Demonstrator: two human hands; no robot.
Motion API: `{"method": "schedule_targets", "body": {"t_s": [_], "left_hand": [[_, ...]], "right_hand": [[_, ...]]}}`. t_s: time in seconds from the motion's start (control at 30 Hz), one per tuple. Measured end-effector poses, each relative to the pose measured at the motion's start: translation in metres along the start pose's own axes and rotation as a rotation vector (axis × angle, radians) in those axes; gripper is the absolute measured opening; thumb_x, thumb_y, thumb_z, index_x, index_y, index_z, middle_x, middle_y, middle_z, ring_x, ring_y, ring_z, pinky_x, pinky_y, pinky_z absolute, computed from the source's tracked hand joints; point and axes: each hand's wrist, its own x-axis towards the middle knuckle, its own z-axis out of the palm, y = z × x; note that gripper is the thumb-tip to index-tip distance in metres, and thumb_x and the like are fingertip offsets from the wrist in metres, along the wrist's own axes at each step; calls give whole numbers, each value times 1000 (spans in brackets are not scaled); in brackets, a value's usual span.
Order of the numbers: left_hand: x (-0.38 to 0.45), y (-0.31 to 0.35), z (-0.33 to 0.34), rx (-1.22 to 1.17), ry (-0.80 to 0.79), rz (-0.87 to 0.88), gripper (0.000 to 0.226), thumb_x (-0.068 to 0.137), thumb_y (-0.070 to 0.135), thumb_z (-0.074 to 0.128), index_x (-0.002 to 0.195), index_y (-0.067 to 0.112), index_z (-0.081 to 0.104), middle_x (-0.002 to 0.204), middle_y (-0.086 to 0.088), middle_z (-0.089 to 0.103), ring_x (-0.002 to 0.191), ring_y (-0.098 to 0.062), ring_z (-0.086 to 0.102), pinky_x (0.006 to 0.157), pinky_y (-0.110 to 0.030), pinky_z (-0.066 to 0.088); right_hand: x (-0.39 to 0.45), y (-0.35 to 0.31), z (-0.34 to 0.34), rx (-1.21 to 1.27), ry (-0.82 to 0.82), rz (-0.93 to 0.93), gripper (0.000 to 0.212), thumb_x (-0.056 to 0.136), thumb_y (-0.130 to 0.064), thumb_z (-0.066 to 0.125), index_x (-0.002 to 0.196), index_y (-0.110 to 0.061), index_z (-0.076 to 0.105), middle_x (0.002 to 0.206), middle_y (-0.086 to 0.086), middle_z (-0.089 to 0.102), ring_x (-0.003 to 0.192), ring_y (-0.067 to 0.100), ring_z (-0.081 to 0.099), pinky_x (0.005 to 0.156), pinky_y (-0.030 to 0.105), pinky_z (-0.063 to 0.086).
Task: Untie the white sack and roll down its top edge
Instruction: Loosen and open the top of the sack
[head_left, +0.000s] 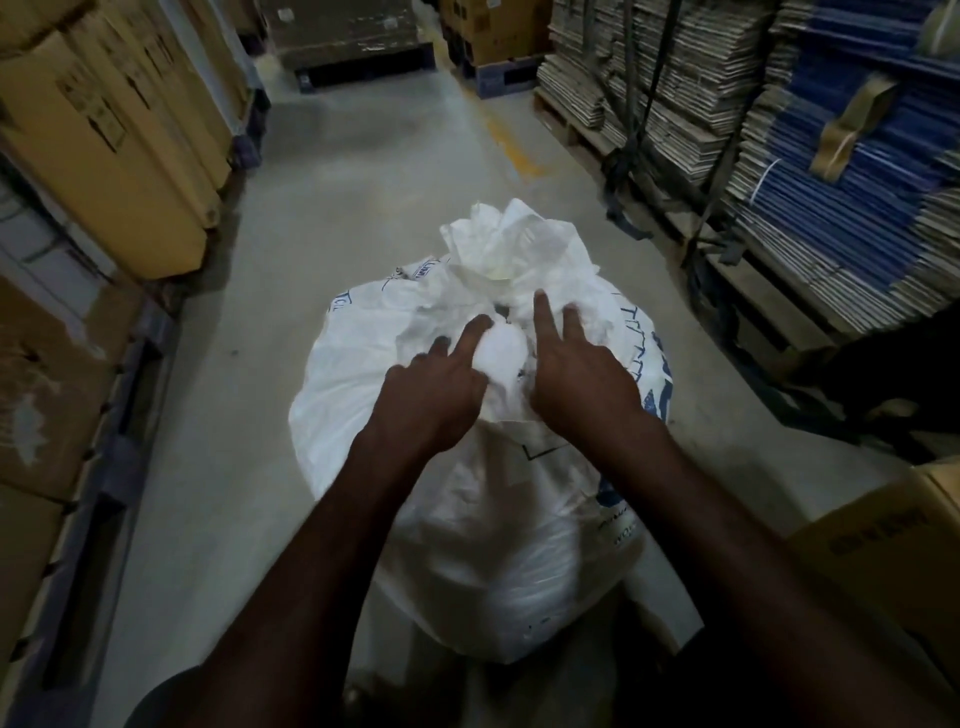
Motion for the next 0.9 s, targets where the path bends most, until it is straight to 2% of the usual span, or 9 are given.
{"method": "schedule_targets", "body": {"t_s": [0.13,0.23,0.33,0.4,0.47,0.57,0.63,0.77,0.9], "left_hand": [[-5,-8,-5,-26,-123,-215,70,111,51,33,172,38,0,140,-28,63,118,-44,65,98,-49,52],[-8,-7,-23,114,-169,-300,61,111,54,30,162,21,36,134,-23,66,120,-44,65,93,-49,50],[-22,1,-40,222,-82,-304,54,110,60,36,129,18,63,115,-11,69,108,-38,69,84,-43,48],[-29,12,-49,221,130,-197,39,105,58,54,118,25,69,112,-5,72,107,-34,71,83,-40,50],[-25,29,-57,95,236,37,22,98,27,72,121,27,71,119,-4,73,115,-31,69,93,-40,51],[-12,53,-58,-124,125,249,49,84,-10,66,125,15,73,149,-5,62,139,-25,57,113,-32,42],[-5,60,-54,-274,164,221,42,83,-13,60,116,10,72,142,-4,66,135,-23,60,108,-26,44],[7,58,-47,-458,270,199,22,82,3,46,95,16,58,86,9,57,84,-15,60,72,-19,35],[53,43,-52,-260,196,222,41,94,-4,56,131,12,60,116,-7,71,111,-30,67,86,-31,48]], "right_hand": [[-7,-4,-8,34,-55,71,96,99,-15,56,165,-7,-13,168,37,6,124,51,58,85,42,44],[-14,-4,-20,17,-170,100,83,103,-19,54,163,7,3,160,43,24,140,52,45,106,46,42],[-21,-1,-23,-37,-107,3,45,105,-14,46,143,11,44,135,28,59,120,42,61,80,37,35],[-23,-2,-23,-25,-40,-25,42,104,-12,46,142,6,45,128,25,64,114,41,64,77,36,34],[-24,-4,-22,27,15,-26,45,102,-12,50,146,-2,44,137,23,58,123,42,59,87,41,42],[-25,-6,-22,-5,160,-173,55,92,0,58,147,-2,52,146,29,53,143,43,40,111,42,25],[-25,-7,-25,39,218,-274,59,85,9,61,143,8,55,144,38,53,148,49,36,120,47,24],[-4,-7,-22,72,201,-323,61,89,4,56,150,4,49,160,28,40,155,41,29,129,52,22],[30,-7,-15,-84,104,-257,64,95,-13,49,158,-17,43,174,16,11,161,33,9,129,59,-4]]}}
